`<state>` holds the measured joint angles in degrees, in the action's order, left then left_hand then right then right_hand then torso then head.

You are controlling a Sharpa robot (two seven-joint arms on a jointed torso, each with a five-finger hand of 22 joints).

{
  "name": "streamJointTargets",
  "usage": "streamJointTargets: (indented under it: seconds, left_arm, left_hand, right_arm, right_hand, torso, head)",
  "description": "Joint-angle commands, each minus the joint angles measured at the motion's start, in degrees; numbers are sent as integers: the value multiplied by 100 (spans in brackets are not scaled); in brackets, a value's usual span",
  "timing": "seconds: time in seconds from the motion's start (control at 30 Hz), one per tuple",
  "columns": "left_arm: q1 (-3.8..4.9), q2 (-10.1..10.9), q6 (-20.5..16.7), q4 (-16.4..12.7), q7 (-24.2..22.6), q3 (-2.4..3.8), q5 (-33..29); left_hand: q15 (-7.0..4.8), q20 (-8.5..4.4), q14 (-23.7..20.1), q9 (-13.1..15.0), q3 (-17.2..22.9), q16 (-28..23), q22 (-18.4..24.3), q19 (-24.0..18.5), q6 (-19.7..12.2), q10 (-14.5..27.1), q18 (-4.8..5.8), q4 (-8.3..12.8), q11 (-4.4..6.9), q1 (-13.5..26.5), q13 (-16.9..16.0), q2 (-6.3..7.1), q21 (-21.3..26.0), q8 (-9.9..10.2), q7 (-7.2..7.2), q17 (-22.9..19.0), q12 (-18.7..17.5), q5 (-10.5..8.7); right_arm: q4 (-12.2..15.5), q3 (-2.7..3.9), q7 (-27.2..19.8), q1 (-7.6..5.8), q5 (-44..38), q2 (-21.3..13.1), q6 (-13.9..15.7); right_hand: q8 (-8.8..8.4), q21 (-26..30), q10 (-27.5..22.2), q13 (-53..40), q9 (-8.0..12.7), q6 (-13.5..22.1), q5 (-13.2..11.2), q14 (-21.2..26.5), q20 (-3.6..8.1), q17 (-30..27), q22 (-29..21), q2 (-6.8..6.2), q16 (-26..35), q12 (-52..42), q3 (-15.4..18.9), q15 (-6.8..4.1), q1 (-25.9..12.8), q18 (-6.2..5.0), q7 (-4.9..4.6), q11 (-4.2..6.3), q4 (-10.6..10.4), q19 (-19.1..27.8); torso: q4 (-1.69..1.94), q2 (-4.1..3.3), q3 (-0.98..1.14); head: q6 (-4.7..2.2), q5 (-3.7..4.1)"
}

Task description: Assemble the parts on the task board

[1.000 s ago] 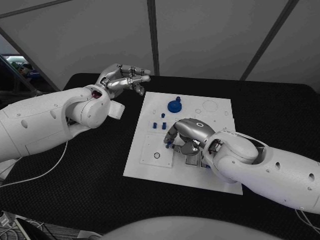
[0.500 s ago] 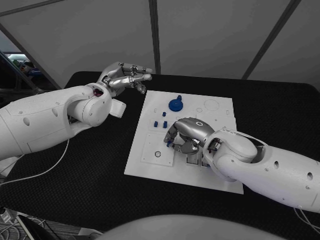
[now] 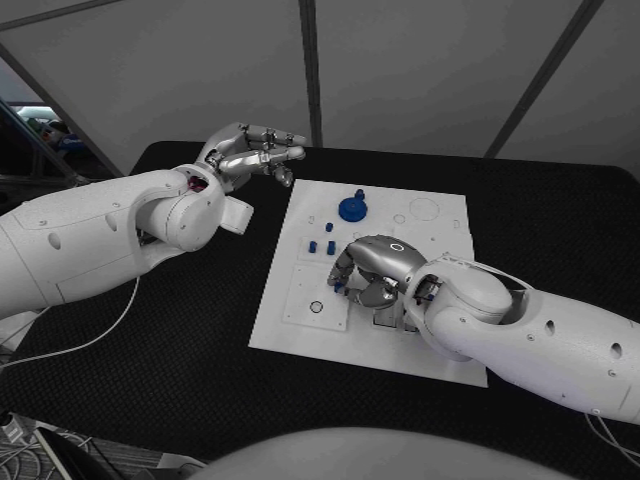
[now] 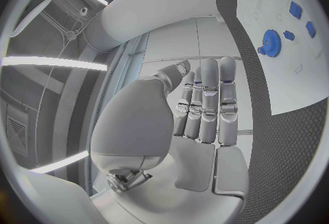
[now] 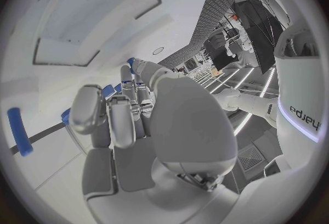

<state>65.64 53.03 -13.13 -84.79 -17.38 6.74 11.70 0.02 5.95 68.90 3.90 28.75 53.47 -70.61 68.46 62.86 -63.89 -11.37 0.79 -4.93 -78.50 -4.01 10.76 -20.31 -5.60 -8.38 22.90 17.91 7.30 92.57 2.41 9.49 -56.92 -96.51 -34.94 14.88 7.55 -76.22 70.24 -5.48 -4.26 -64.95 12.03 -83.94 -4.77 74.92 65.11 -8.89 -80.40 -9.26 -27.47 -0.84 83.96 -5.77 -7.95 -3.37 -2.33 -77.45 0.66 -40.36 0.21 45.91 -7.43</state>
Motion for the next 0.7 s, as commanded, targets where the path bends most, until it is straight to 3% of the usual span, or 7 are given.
streamJointTargets:
  seconds: [0.03,0.13,0.27,0.7]
  left_arm:
    - [7,-9,68,0,1,3,-19]
    - [7,-10,73,4,13,3,-19]
    - [7,-13,80,11,24,3,-19]
    - [7,-18,82,28,32,2,-19]
  left_hand:
    - [27,-3,-30,-7,-18,-20,6,-24,9,34,98,22,5,11,5,-64,22,-9,-32,-6,21,-16]
    - [29,-1,-25,-9,-16,-30,18,-19,-6,49,97,33,1,-2,7,-74,34,0,-43,-18,23,-13]
    - [29,-1,-25,-9,-16,-30,18,-19,-6,49,97,33,1,-2,7,-74,34,0,-43,-18,23,-13]
    - [29,-1,-25,-9,-16,-30,18,-19,-6,49,97,33,1,-2,7,-74,34,0,-43,-18,23,-13]
  right_arm:
    - [-3,-11,36,-1,-124,18,-165]
    - [-7,-26,43,-1,-168,19,-153]
    - [2,-45,36,-1,-210,10,-84]
    - [161,-56,48,4,-395,-138,363]
  right_hand:
    - [-132,54,-216,37,45,205,67,-312,-54,0,-67,-62,-7,110,53,49,-128,45,-48,-97,-3,47]
    - [-264,124,-503,102,56,394,127,-297,-120,-41,-177,-175,13,242,122,119,-295,25,-98,-188,-35,119]
    - [-320,216,-698,140,45,454,111,-287,-169,-66,-321,-231,22,298,173,160,-373,-7,-121,-237,-33,206]
    - [-347,344,-832,154,38,472,120,-253,-201,-190,-523,-274,95,309,222,185,-404,-51,-141,-267,-6,322]
  torso:
    - [-5,0,1]
    - [-5,-1,2]
    - [-7,3,2]
    - [-8,4,9]
  head:
    - [8,-3]
    - [9,-3]
    - [7,2]
    - [-21,15]
